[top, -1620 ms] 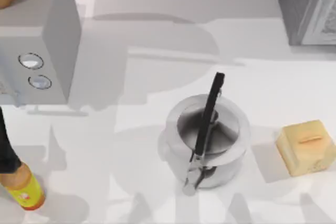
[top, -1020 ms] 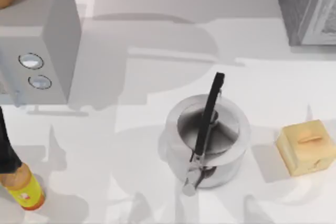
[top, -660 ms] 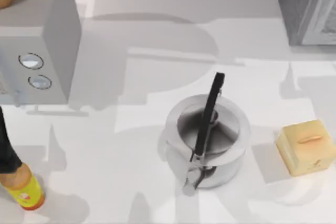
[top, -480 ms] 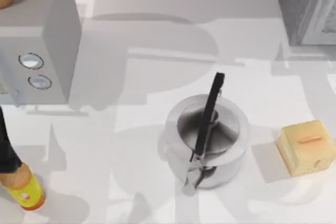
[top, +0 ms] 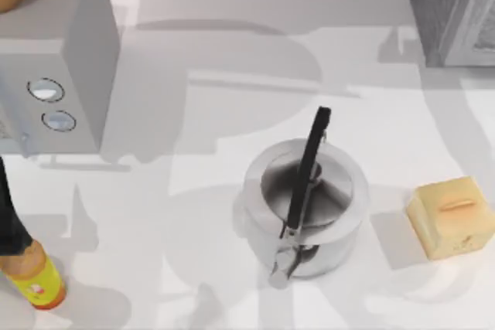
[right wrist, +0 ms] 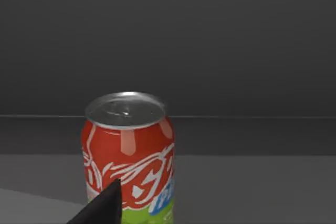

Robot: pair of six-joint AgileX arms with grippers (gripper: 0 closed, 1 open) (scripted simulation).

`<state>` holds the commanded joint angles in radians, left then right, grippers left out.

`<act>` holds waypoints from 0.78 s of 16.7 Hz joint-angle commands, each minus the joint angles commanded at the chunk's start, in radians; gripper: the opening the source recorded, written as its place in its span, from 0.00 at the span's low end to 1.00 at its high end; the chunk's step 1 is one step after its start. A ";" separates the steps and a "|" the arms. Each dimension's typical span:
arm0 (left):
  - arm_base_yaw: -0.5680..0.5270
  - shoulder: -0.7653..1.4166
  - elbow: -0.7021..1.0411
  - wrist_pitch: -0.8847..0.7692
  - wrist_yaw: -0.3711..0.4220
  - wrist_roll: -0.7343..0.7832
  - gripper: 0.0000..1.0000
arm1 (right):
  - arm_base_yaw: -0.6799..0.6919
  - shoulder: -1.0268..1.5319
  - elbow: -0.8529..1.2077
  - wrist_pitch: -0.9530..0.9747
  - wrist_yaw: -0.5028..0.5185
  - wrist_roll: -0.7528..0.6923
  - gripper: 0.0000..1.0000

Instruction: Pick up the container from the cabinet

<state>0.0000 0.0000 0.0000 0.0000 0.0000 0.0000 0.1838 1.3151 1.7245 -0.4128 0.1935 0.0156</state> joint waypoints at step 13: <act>0.000 0.000 0.000 0.000 0.000 0.000 1.00 | 0.167 0.008 -0.104 0.120 0.177 -0.003 1.00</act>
<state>0.0000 0.0000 0.0000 0.0000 0.0000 0.0000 0.3512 1.3228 1.6207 -0.2924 0.3706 0.0121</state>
